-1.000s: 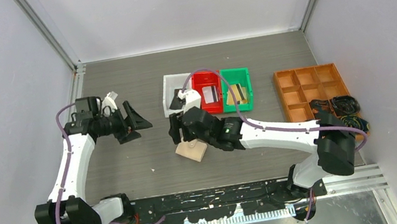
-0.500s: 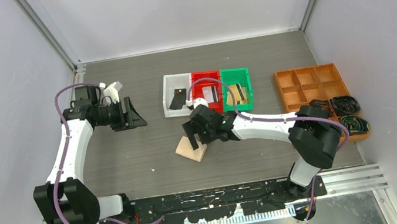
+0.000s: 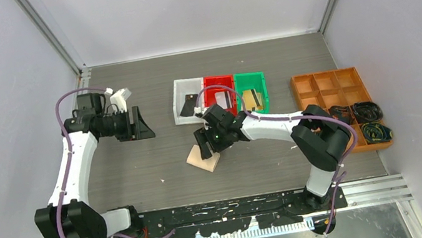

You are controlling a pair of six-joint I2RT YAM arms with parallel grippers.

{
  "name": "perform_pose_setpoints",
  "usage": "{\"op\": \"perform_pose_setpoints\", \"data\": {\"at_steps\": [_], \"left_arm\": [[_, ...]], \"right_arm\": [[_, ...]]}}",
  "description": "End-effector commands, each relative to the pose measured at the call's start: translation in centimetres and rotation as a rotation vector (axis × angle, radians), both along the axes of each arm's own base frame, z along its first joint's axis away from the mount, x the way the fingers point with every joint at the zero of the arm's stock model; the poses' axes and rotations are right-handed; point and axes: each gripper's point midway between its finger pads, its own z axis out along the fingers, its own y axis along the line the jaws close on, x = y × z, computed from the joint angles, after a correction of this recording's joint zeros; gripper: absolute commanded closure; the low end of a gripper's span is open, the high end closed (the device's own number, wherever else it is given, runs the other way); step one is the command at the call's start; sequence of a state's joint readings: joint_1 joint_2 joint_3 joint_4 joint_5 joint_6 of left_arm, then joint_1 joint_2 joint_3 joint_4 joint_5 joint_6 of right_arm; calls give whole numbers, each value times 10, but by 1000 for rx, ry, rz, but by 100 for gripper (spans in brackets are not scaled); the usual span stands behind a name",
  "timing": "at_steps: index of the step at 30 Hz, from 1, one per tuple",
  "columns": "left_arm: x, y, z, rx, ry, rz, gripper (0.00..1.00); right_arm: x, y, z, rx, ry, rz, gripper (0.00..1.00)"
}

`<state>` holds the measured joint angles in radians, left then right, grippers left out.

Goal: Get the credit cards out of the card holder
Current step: Pick up the card holder from the center of the board, then open the card holder.

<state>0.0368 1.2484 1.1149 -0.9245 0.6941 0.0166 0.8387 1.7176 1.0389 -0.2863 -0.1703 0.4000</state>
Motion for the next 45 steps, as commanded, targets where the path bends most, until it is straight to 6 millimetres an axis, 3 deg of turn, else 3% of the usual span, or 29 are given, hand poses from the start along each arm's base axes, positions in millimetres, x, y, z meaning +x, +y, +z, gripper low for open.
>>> {"op": "perform_pose_setpoints", "data": {"at_steps": [1,3,7,9,12,15,19,20,28,36,41,45], "left_arm": [[1,-5,23,0,-87,-47,39],[0,-7,25,4,-90,-56,38],[-1,-7,30,15,-99,-62,37],[-1,-6,30,18,-102,-61,36],[-7,-14,29,19,-98,-93,36],[-10,-18,25,5,-75,-93,29],[-12,-27,29,-66,-28,-66,1],[-12,-29,31,-82,-19,-56,1],[-9,-36,38,-172,52,51,0],[-4,-46,79,-333,60,76,5],[-8,-55,100,-435,47,97,21],[-13,-57,114,-478,10,106,27]], "right_arm": [[-15,7,-11,53,71,30,30],[-18,9,-17,56,94,26,36],[-18,6,-28,43,106,-14,56],[-19,8,-26,77,108,-36,70],[-19,20,-10,163,103,-48,99],[-18,34,14,264,101,-40,99],[-11,51,62,399,36,-30,99],[-9,52,72,419,16,-28,99],[-2,54,154,556,-111,-31,99],[20,54,250,762,-260,-146,99],[30,61,283,872,-262,-199,99],[33,66,300,962,-247,-219,99]]}}
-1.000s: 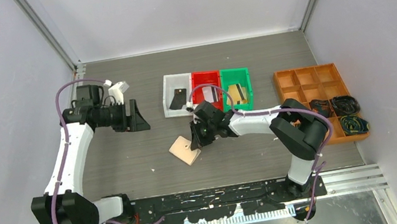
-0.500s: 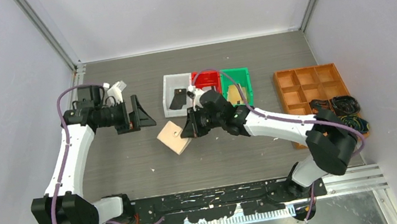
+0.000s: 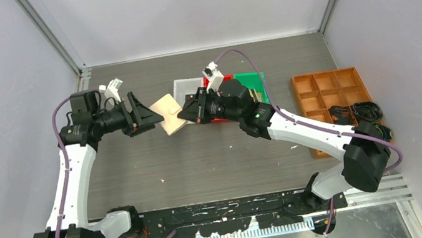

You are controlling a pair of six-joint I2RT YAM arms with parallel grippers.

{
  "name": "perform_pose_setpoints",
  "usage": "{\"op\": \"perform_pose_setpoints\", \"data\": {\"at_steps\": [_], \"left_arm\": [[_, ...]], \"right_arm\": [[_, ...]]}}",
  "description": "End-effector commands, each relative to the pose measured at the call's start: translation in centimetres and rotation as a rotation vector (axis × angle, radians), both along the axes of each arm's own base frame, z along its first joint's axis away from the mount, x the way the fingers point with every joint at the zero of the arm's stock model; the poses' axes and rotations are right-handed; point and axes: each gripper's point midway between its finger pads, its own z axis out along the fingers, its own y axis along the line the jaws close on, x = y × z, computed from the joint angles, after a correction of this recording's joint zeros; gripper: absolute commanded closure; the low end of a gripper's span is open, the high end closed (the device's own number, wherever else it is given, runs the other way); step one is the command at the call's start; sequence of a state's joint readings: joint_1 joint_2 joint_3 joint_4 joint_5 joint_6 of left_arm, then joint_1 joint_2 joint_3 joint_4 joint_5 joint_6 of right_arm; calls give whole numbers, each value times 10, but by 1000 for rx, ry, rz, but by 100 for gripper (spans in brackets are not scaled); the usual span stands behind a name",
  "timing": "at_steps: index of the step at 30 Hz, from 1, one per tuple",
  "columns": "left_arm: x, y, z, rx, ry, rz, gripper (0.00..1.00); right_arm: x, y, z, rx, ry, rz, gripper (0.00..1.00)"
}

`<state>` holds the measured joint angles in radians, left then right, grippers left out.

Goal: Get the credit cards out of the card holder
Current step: Open the card holder.

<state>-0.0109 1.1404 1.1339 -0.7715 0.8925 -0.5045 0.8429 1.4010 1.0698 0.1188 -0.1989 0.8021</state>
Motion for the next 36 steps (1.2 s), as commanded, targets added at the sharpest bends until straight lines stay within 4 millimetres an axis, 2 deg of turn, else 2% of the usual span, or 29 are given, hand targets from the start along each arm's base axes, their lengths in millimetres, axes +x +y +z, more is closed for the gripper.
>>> {"op": "perform_pose_setpoints", "data": {"at_steps": [1,11,14,17,18,19,22,23,24,26,30,33,36], "left_arm": [[-4,-7,37,-102,-99,4,28],[1,-9,39,-127,-91,6,46],[4,-7,40,-114,-104,20,59],[8,-2,38,-70,-133,54,77],[9,1,37,-46,-147,68,84],[11,4,35,-21,-161,81,89],[9,7,36,34,-226,50,96],[4,5,37,40,-251,9,97],[-1,3,39,40,-273,-40,97],[-15,-1,41,38,-311,-141,96],[-42,-5,45,55,-421,-298,98],[-61,-9,52,24,-476,-375,100],[-71,-14,55,4,-488,-410,99]], "right_arm": [[8,11,78,253,-68,-24,99],[5,30,81,345,-10,3,99],[4,31,76,335,-5,-9,99],[1,33,74,326,-2,-4,99],[2,33,70,311,5,-6,96],[1,33,68,296,6,-6,88],[4,26,64,229,-3,-17,44],[5,22,64,206,-10,-13,32],[5,18,64,182,-14,-3,25],[7,9,66,148,-26,26,17],[-1,-2,75,131,-32,169,11],[-16,1,85,140,-52,307,10],[-35,5,97,167,-63,443,10]]}}
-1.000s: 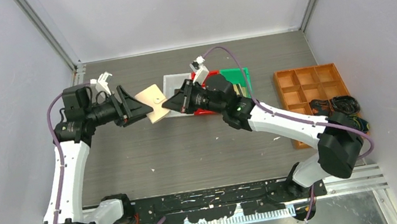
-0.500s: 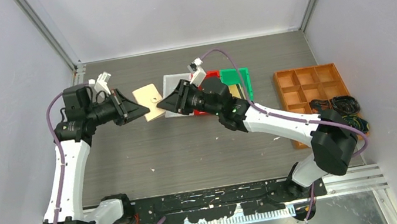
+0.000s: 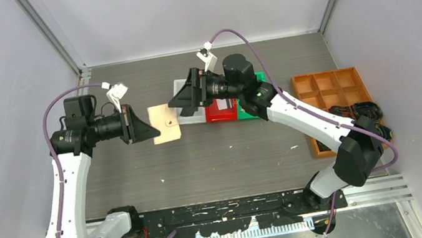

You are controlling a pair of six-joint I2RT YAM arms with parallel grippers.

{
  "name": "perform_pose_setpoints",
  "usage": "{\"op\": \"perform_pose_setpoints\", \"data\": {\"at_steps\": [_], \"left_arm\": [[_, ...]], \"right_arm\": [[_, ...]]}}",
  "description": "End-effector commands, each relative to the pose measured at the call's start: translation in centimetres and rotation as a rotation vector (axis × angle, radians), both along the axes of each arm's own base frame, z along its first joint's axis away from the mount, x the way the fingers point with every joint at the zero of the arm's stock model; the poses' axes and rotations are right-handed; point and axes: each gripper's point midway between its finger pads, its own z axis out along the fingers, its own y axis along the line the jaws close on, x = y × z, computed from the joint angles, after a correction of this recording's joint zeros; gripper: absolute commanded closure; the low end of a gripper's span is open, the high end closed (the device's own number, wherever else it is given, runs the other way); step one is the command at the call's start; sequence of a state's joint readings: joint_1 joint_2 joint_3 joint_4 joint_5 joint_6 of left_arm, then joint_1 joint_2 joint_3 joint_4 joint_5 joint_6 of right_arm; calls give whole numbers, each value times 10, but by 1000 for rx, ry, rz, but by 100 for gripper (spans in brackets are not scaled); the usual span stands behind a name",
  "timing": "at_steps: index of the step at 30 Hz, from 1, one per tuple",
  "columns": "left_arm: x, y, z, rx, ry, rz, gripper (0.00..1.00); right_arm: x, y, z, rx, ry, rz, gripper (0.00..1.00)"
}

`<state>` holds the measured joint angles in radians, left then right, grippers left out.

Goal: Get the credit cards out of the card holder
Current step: Open the card holder.

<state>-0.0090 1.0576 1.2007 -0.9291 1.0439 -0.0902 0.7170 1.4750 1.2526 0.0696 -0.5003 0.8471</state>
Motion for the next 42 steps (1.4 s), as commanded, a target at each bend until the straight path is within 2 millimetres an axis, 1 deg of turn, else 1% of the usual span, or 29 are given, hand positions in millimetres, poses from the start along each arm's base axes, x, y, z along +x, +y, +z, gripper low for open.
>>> {"op": "perform_pose_setpoints", "data": {"at_steps": [1,5,9,11,13,15,17,19,21,22,23,24,26,28,29,31,33,34,36,37,39,42], "left_arm": [[-31,-11,27,-49,-144,-160,99],[-37,-13,31,-64,-131,-178,99],[-45,-16,39,-100,-103,-207,100],[-48,-17,43,-112,-92,-216,100],[-52,-17,49,-121,-95,-224,100],[-55,-18,55,-136,-97,-233,100],[-58,-19,59,-148,-98,-233,100],[-58,-19,60,-147,-97,-227,100],[-56,-18,57,-132,-98,-215,99],[-56,-17,54,-125,-94,-209,97],[-56,-17,51,-118,-88,-203,93],[-56,-16,49,-113,-82,-198,85],[-56,-16,44,-107,-70,-187,64],[-56,-16,41,-116,-47,-175,47],[-56,-17,42,-121,-45,-171,41],[-56,-18,43,-138,-38,-163,37],[-55,-19,47,-152,-40,-160,38],[-56,-19,51,-162,-46,-162,41],[-57,-20,57,-176,-53,-173,48],[-57,-21,59,-182,-52,-176,54],[-54,-21,62,-186,-54,-172,63],[-46,-21,66,-185,-59,-145,71]], "right_arm": [[-53,7,51,94,-114,305,10],[-66,9,55,118,-121,373,12],[-69,14,50,112,-111,400,17],[-70,15,50,117,-109,409,21],[-75,17,52,124,-116,421,24],[-82,20,53,127,-124,438,30],[-88,24,55,133,-131,461,39],[-92,26,58,142,-137,471,53],[-93,25,61,156,-139,468,78],[-93,25,62,159,-141,458,87],[-93,23,64,161,-145,449,95],[-93,22,66,166,-150,440,99],[-94,20,71,187,-160,430,99],[-97,17,79,218,-170,425,99],[-97,17,80,226,-173,420,99],[-98,17,81,236,-176,421,99],[-101,18,79,237,-177,430,99],[-102,18,76,234,-174,436,99],[-105,18,72,234,-171,440,99],[-106,18,70,236,-170,443,99],[-110,17,69,244,-174,450,99],[-116,16,65,238,-177,465,99]]}}
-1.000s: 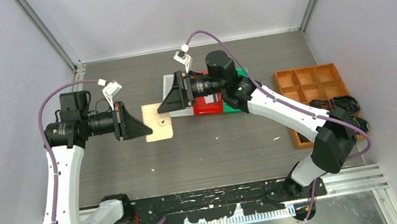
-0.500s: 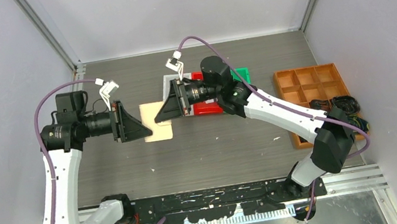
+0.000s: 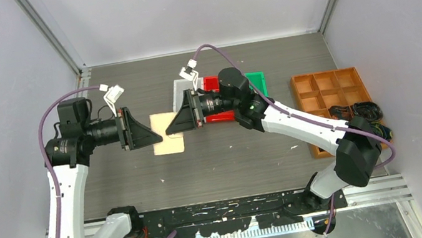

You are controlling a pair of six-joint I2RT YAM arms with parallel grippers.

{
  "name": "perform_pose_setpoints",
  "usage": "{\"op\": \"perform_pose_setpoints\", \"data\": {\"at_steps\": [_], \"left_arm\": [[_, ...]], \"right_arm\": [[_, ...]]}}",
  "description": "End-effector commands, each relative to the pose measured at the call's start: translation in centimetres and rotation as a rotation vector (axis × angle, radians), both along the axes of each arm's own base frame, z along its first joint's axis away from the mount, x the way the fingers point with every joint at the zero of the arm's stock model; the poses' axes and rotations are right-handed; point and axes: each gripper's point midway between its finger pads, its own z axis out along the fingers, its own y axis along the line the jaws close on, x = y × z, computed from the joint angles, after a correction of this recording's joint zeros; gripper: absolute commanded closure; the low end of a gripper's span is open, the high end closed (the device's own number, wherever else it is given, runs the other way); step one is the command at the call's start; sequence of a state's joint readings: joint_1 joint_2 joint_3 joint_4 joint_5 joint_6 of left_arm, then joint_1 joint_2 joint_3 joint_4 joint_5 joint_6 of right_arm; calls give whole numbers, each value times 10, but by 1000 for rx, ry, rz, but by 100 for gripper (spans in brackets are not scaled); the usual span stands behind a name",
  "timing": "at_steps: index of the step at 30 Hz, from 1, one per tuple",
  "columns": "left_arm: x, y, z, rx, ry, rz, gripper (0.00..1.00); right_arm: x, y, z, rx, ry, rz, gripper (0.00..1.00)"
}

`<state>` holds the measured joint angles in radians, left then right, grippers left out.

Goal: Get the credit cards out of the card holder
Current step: Open the card holder.

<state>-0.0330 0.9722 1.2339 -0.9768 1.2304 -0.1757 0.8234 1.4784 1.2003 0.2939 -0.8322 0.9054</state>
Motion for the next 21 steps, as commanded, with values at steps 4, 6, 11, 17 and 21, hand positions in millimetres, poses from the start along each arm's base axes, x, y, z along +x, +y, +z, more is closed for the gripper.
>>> {"op": "perform_pose_setpoints", "data": {"at_steps": [4,6,11,17,21], "left_arm": [[13,-3,27,-47,-70,19,73],[16,-3,28,-45,-77,33,71],[20,-3,27,-42,-58,46,54],[25,0,18,-17,-50,79,69],[37,6,8,41,-56,161,91]], "right_arm": [[-22,-9,34,108,-105,39,99],[-25,-7,31,101,-105,49,99],[-27,-5,27,83,-118,62,99],[-29,-4,23,66,-126,70,99],[-21,-4,14,7,-139,24,73]]}}
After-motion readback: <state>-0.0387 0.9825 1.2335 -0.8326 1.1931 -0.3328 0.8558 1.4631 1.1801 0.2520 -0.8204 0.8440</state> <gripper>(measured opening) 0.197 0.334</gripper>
